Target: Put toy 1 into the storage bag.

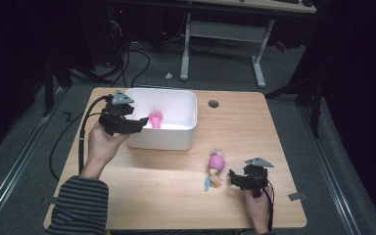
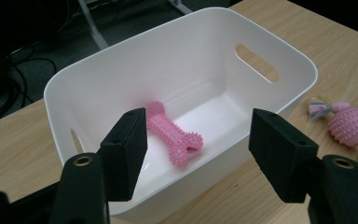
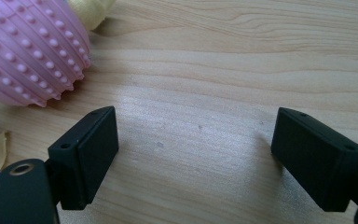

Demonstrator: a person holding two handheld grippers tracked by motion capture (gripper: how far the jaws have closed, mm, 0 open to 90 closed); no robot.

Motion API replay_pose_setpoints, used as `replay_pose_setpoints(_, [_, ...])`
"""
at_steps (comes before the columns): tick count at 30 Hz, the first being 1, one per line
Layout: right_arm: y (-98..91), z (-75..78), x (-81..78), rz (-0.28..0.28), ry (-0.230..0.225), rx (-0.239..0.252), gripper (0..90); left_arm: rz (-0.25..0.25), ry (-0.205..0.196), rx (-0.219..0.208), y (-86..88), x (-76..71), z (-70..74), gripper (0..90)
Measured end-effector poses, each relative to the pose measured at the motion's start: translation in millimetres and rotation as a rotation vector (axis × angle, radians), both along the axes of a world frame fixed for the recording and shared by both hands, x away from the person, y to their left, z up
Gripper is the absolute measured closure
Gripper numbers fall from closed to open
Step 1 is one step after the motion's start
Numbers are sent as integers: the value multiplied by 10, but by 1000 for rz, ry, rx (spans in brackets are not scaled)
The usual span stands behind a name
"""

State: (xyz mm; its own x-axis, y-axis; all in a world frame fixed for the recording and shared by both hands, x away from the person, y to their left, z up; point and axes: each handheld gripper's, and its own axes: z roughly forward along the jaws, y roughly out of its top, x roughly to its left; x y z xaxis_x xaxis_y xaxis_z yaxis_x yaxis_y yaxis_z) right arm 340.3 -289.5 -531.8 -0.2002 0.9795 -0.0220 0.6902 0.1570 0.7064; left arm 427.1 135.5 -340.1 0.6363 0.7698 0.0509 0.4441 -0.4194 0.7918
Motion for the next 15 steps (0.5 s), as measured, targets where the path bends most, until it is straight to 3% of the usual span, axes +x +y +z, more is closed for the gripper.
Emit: replay_pose_setpoints(15, [15, 1, -11, -6, 1, 2, 145, 14, -29, -65, 288, -314, -54, 368])
